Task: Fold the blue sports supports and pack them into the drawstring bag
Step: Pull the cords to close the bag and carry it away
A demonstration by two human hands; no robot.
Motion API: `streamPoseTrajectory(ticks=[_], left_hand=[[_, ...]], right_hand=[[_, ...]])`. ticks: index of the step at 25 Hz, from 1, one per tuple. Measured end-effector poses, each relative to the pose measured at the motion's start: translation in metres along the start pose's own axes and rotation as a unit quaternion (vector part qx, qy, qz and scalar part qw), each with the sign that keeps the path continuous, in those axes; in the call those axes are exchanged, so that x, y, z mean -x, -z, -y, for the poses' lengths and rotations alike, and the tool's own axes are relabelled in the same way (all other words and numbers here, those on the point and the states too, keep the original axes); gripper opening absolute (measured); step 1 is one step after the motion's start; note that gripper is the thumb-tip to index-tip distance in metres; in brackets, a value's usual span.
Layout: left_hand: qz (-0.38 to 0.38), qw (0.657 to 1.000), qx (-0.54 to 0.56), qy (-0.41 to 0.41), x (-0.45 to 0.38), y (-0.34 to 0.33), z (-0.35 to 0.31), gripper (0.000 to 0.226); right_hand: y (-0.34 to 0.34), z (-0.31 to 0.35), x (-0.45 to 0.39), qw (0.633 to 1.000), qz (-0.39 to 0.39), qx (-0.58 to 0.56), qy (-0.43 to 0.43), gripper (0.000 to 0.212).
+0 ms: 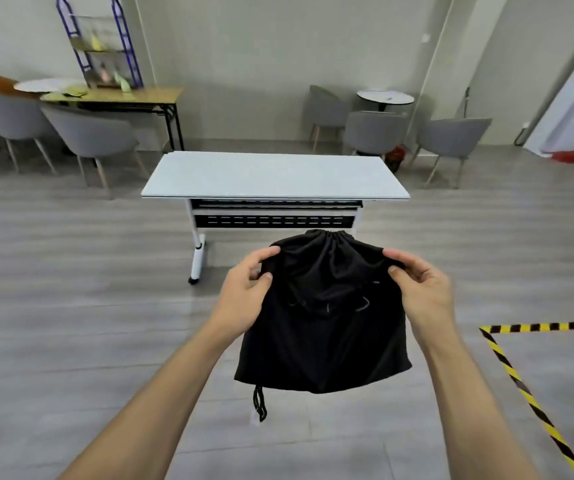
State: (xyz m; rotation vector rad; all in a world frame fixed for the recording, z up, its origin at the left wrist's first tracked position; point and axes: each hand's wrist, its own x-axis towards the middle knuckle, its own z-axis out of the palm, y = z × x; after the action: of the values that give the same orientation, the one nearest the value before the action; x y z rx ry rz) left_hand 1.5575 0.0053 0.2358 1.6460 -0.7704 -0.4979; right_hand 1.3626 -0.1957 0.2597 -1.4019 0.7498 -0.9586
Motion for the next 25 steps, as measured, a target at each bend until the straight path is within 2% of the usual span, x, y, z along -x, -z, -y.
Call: streamPoseTrajectory(ticks=[6,11,14,18,25], left_hand=[[-0.064,0.998,-0.006,0.008,-0.142,0.088,0.013,0.056],[-0.118,0.993,0.008,0.000,-0.276,0.147,0.024,0.051],[-0.170,0.986,-0.001,0.001,-0.365,0.181,0.019,0.059],[-0.199,0.980,0.000,-0.030,-0.477,0.228,-0.006,0.055],[-0.272,0.957,0.012,-0.105,-0.664,0.304,-0.062,0.052]], right_hand=[[-0.143,-0.010,-0.136,0.999,0.043,-0.012,-0.002,0.034],[-0.258,-0.015,-0.265,0.995,0.090,-0.016,0.025,0.033],[-0.328,-0.008,-0.347,0.990,0.129,-0.027,0.043,0.032],[-0.420,0.026,-0.459,0.981,0.164,-0.062,0.081,0.033],[-0.574,0.109,-0.644,0.963,0.157,-0.110,0.191,0.034]])
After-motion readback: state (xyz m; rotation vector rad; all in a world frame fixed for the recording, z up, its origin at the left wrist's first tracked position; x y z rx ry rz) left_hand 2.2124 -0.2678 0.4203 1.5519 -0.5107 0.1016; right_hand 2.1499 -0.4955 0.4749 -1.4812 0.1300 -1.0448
